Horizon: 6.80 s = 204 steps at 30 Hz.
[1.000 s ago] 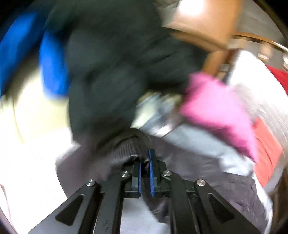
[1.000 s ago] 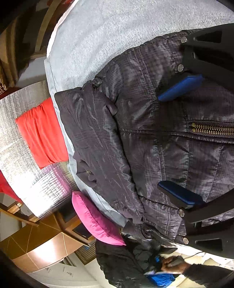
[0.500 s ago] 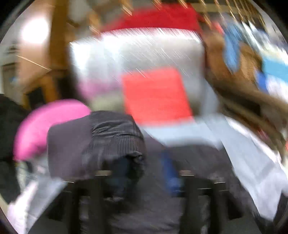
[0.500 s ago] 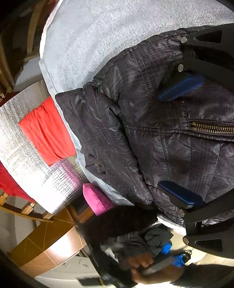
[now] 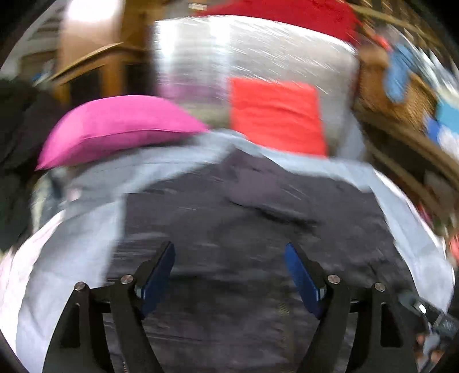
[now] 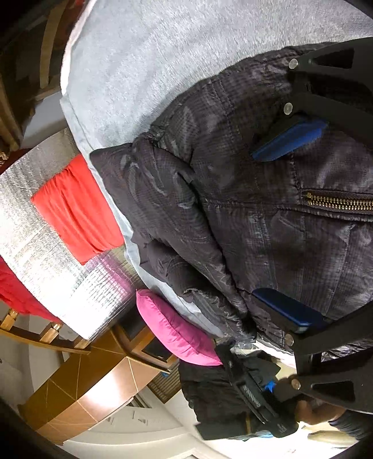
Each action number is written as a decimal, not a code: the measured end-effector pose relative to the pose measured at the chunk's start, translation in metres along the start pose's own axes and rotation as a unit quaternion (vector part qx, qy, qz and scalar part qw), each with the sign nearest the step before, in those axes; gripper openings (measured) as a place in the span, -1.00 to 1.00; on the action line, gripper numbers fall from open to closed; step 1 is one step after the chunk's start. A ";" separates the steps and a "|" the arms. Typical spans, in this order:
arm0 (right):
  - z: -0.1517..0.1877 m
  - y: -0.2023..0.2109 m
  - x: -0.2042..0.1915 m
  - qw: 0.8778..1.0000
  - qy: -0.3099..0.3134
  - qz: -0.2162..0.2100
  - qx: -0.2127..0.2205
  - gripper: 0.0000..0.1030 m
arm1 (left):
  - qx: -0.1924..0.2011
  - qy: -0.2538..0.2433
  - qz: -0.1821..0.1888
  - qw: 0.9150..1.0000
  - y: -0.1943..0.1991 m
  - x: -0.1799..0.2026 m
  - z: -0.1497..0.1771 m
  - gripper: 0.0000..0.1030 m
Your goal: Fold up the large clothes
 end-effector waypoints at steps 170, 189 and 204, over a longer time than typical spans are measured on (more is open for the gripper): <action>-0.099 -0.138 -0.029 0.989 -0.082 0.061 -0.104 0.70 | -0.168 0.071 0.022 0.983 -0.152 -0.094 0.039 0.69; 0.062 0.158 0.054 0.988 -0.045 0.127 -0.070 0.73 | -0.157 0.144 0.015 0.977 0.097 -0.108 0.210 0.69; 0.121 0.168 0.062 0.990 -0.074 0.089 -0.077 0.74 | -0.184 0.140 0.009 0.973 0.090 -0.077 0.239 0.69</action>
Point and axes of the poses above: each gripper's, at about its wrist camera, not at the fingertips, and y roughly against the way its jaws point, x to its right, z to its underside, the point moved 6 cm from there along -y, roughly the way its jaws point, and after that the axes turned 12 degrees about -y, right-handed, at the moved point
